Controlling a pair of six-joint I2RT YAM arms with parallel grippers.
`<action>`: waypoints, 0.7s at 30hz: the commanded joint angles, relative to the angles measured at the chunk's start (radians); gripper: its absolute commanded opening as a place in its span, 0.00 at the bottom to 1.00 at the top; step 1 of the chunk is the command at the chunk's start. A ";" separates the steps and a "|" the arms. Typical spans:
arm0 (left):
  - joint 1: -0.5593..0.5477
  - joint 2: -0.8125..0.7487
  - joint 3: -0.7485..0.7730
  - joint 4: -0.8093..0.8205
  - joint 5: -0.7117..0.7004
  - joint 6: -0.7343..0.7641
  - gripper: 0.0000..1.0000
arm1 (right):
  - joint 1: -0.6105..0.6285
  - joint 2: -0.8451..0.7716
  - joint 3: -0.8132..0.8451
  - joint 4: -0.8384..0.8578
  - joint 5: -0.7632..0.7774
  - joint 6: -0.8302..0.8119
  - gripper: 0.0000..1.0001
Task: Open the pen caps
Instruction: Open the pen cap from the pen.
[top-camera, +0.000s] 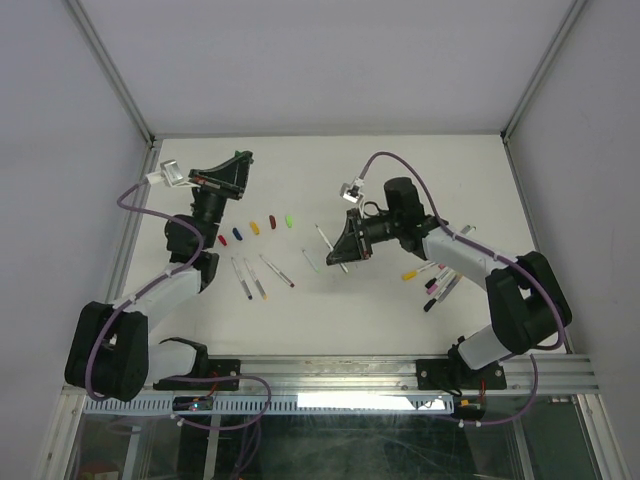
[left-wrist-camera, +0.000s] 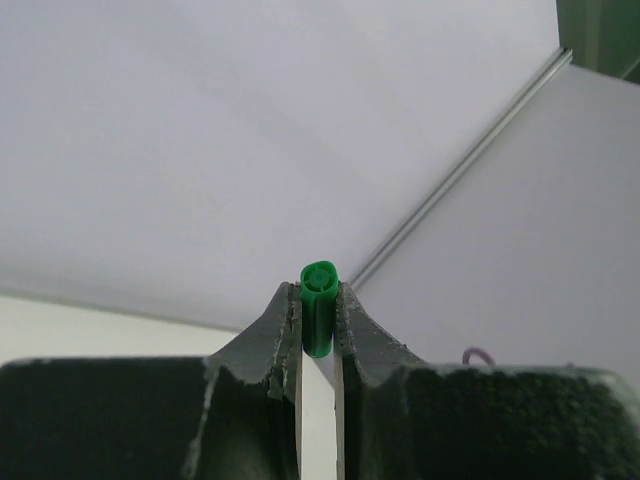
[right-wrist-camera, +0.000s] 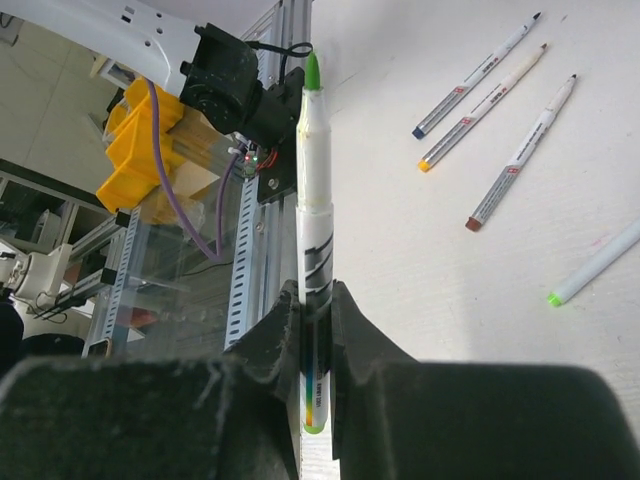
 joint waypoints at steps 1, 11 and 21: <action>0.049 -0.045 0.049 -0.030 -0.027 -0.025 0.00 | 0.000 -0.006 0.018 -0.041 0.014 -0.041 0.00; 0.050 -0.253 -0.154 -0.294 0.062 -0.080 0.00 | 0.042 0.068 0.069 -0.160 0.601 -0.052 0.00; 0.050 -0.433 -0.284 -0.489 0.143 -0.108 0.00 | 0.123 0.240 0.178 -0.244 0.858 0.049 0.09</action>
